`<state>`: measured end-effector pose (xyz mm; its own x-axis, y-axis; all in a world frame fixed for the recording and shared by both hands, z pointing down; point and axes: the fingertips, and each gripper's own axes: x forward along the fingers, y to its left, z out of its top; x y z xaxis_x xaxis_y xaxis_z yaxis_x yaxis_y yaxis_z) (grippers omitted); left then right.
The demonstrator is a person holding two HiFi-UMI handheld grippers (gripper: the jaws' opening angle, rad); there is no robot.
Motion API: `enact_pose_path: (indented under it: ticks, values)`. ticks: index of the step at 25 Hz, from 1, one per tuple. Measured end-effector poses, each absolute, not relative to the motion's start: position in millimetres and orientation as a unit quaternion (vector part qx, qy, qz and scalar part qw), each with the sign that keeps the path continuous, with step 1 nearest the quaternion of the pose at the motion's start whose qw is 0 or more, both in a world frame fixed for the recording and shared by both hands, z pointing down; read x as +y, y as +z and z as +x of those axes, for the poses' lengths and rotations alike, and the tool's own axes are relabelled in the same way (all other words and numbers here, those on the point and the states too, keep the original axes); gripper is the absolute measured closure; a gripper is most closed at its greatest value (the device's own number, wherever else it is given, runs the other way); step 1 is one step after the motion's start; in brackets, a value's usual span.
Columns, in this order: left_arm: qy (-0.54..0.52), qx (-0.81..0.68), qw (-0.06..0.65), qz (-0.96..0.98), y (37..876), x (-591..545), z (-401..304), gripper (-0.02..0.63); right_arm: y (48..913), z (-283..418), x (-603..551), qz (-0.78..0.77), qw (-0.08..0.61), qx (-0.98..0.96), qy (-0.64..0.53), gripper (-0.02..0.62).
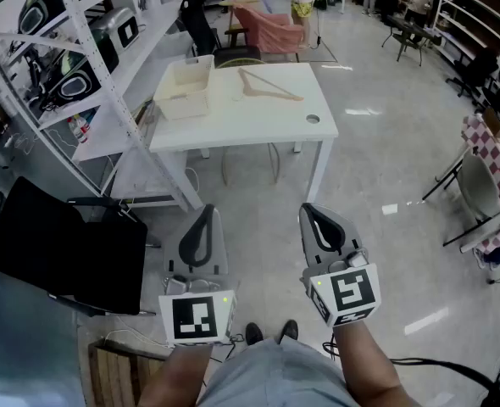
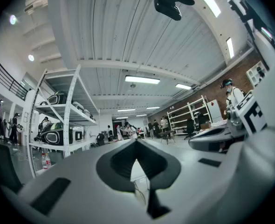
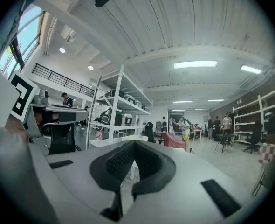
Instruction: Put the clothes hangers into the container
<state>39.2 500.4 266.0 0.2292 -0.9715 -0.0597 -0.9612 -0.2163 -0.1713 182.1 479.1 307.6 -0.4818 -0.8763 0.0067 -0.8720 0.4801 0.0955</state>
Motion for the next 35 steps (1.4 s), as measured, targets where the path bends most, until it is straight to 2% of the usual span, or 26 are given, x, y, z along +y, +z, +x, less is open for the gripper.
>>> enact_pose_path:
  ticks: [19,27,35]
  values:
    - [-0.034,0.628,0.112,-0.769,262,487,82,0.595,305,221,458,0.486,0.018,-0.873,-0.033,0.584]
    - [-0.041,0.633,0.105,-0.766,270,461,79,0.595,309,219,432,0.474,0.023,-0.880,-0.019,0.583]
    - [-0.036,0.625,0.074,-0.777,284,389,74,0.595,324,212,363,0.484,0.031,-0.874,-0.007,0.583]
